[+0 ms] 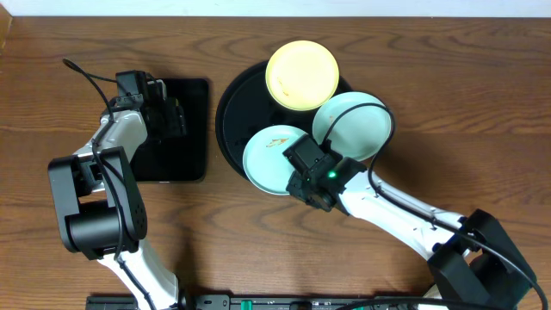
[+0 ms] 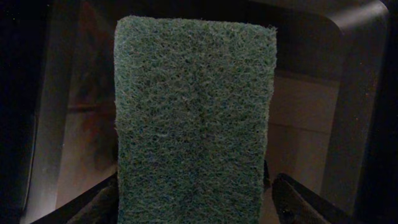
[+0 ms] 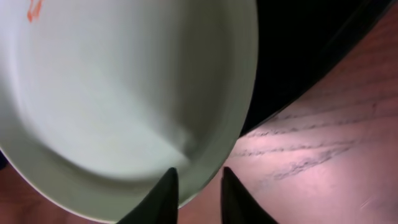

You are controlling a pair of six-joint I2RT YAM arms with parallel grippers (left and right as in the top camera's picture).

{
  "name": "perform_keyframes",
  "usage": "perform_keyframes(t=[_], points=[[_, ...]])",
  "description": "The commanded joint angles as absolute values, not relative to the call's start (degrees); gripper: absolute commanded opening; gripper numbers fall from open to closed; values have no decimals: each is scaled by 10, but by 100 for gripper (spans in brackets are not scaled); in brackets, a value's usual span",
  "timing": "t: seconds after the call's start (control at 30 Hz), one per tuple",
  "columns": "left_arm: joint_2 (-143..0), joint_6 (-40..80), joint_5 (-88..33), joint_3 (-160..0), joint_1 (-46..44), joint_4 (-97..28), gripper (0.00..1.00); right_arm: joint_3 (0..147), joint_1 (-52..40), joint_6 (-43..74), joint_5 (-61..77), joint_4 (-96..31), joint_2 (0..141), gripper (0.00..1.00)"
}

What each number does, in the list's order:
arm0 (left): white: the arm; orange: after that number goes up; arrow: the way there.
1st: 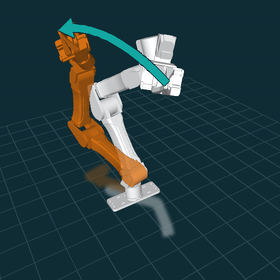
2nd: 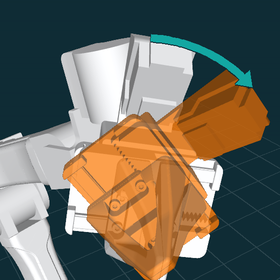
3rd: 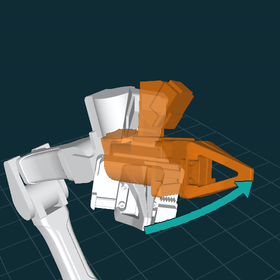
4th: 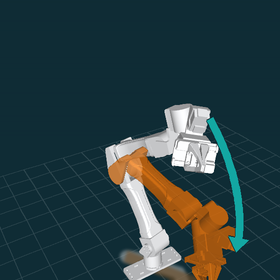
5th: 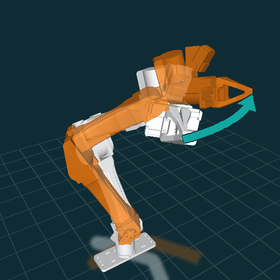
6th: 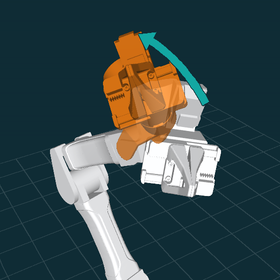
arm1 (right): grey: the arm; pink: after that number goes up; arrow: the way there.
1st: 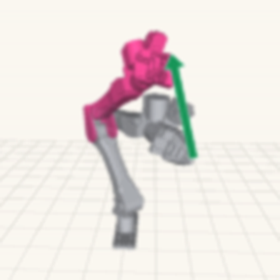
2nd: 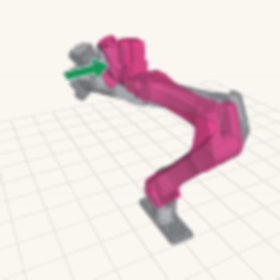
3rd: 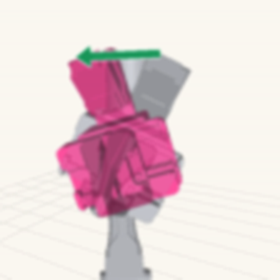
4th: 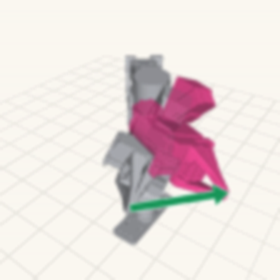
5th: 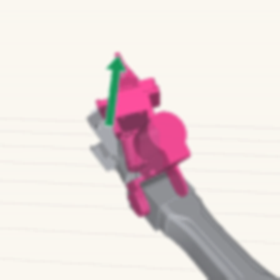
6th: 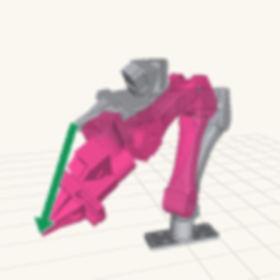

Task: Clean dirty plates on tray and stack at the side
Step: 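Grasp the pale green plate rim with the right gripper and lift it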

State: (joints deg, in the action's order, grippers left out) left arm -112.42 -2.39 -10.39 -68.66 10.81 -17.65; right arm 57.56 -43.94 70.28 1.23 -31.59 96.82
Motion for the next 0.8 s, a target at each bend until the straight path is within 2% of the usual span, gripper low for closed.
perform_keyframes(t=[0.0,0.43,0.77], points=[[-1110,-23,-109,-691,109,-180,75,573,-454,721,-5,-315,971,17],[-1110,-23,-109,-691,109,-180,75,573,-459,722,-22,-326,971,2],[-1110,-24,-109,-691,109,-180,75,579,-449,614,-62,-335,971,1]])
